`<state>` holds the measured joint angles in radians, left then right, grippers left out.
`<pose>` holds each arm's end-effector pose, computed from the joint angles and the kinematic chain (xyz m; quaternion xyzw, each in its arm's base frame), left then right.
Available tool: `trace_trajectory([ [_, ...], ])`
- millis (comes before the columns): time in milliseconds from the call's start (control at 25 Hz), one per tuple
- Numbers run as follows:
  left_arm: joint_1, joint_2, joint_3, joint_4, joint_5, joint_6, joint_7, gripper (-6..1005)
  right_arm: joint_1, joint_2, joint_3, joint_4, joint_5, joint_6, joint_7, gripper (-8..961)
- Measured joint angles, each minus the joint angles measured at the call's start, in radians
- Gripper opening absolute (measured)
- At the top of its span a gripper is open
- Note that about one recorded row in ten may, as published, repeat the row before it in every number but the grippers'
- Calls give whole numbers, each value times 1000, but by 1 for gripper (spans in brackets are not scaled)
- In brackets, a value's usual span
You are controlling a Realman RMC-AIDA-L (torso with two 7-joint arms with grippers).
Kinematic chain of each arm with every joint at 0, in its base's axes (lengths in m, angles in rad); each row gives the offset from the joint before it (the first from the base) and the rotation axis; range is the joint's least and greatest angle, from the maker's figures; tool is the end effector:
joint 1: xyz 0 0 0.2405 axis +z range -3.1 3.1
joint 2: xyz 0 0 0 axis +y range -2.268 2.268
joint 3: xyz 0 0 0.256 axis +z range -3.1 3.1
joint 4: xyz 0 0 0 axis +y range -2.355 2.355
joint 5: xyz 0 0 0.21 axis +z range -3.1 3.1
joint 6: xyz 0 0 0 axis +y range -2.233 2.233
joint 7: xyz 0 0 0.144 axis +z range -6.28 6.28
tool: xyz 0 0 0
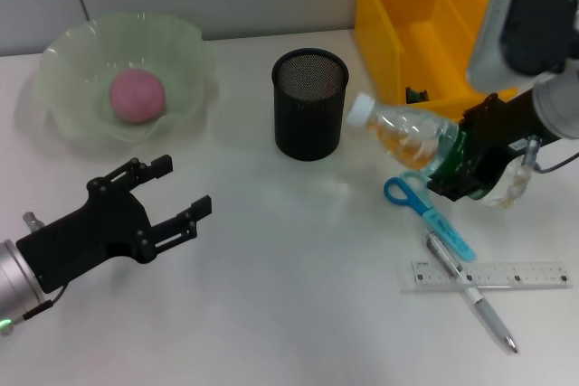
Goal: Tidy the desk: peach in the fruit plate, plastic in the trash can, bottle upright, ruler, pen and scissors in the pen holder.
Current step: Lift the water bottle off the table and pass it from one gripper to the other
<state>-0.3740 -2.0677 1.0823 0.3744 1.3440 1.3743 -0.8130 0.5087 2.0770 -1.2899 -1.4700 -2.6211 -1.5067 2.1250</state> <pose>-0.2905 0.2940 -0.0404 -0.9040 -0.1436 -0.3102 0.2565 0.1964 0.3583 0.0353 -0.9488 0.1469 -0.1786 0.2153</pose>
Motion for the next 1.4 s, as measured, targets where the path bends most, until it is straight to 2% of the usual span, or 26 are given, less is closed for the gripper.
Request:
trace_trajectory([
  [40,4,0,-13,0,-5,15,0,781,-21,0,40,-33,70,-25,-10,738],
  [80,4,0,-13,0,-5,15,0,781,-21,0,40,-33,70,-25,-10,738],
  [120,6,1,-22,0,-6,23,0,781,-55,0,77,-69,154,-38,-30,739],
  [160,7,1,-31,0,-7,28,0,781,-55,0,77,-69,154,-38,-30,739],
  [240,14,1,-74,0,-7,63,0,781,-125,1,107,-120,288,-35,-88,739],
  [280,14,1,-74,0,-7,63,0,781,-125,1,107,-120,288,-35,-88,739],
  [360,18,1,-108,-1,-8,96,0,781,-175,4,123,-126,379,-12,-145,739],
  [440,21,3,-132,-1,-8,131,0,781,-228,4,165,-85,515,13,-244,740],
  [600,27,5,-156,-1,-8,161,-2,781,-257,4,212,-9,620,18,-346,740],
  [640,28,5,-164,0,-8,165,-2,781,-268,5,231,48,665,23,-416,740],
  [680,29,6,-173,0,-8,168,-6,781,-268,5,231,48,665,23,-416,741],
  [800,29,6,-180,0,-8,174,-24,781,-276,6,245,163,753,38,-552,741],
  [840,29,6,-181,0,-8,194,-37,781,-272,6,248,259,824,57,-662,741],
  [880,29,6,-181,0,-8,194,-37,781,-272,6,248,259,824,57,-662,741],
  [1000,26,6,-179,0,-7,225,-44,781,-254,3,251,371,900,78,-762,742],
  [1200,17,7,-177,1,-3,260,-83,780,-207,8,252,507,930,106,-869,742],
  [1240,16,7,-177,1,-3,263,-87,780,-172,9,248,603,963,120,-937,743],
  [1280,16,8,-178,1,-3,266,-91,780,-172,9,248,603,963,120,-937,743],
  [1400,13,6,-179,-5,-6,273,-96,780,-122,7,248,723,997,128,-1014,743],
])
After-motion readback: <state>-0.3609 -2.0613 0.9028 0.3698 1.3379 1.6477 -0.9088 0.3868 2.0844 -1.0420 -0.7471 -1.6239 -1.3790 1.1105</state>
